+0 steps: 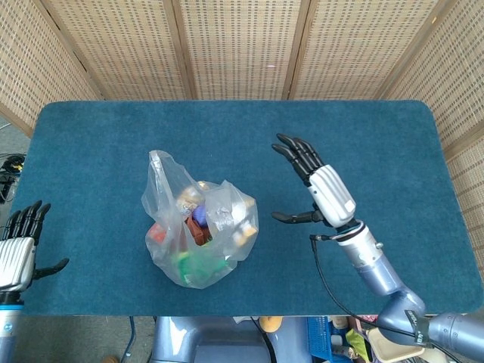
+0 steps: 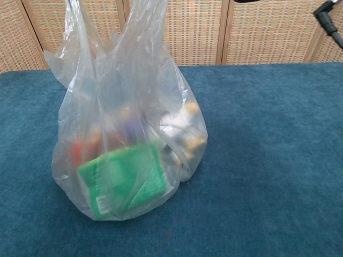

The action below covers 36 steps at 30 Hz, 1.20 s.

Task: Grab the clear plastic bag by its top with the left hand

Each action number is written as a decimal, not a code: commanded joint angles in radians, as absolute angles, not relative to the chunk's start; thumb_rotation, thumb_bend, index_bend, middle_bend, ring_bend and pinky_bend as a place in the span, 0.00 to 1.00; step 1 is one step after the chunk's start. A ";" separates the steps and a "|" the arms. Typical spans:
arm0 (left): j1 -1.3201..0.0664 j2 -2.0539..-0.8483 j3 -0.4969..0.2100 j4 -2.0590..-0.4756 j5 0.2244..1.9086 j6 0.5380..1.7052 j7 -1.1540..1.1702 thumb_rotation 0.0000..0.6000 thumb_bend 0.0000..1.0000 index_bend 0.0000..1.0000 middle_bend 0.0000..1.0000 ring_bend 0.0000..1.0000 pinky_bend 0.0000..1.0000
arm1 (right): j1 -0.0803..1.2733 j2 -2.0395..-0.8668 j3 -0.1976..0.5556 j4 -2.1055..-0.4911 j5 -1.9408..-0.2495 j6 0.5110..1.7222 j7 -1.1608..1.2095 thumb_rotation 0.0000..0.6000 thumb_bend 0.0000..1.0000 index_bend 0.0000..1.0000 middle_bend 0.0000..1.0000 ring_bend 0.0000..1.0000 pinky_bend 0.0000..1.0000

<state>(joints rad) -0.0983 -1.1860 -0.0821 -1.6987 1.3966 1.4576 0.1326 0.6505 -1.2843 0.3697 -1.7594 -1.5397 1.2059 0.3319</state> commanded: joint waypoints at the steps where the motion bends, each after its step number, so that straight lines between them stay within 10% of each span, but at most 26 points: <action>1: -0.100 -1.184 -0.085 -1.695 1.390 1.453 0.125 1.00 0.12 0.00 0.00 0.00 0.00 | 0.713 -1.349 0.390 -1.744 -1.509 1.169 0.290 1.00 0.00 0.00 0.00 0.00 0.00; 36: -0.117 -1.169 -0.110 -1.671 1.306 1.404 0.079 1.00 0.12 0.00 0.00 0.00 0.00 | 0.930 -1.642 0.538 -1.707 -1.289 1.234 0.109 1.00 0.00 0.00 0.00 0.00 0.00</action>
<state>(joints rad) -0.1170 -1.1684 -0.1106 -1.6714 1.3067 1.4041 0.0789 0.9377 -1.6437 0.5413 -1.7033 -1.2792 1.2213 0.0922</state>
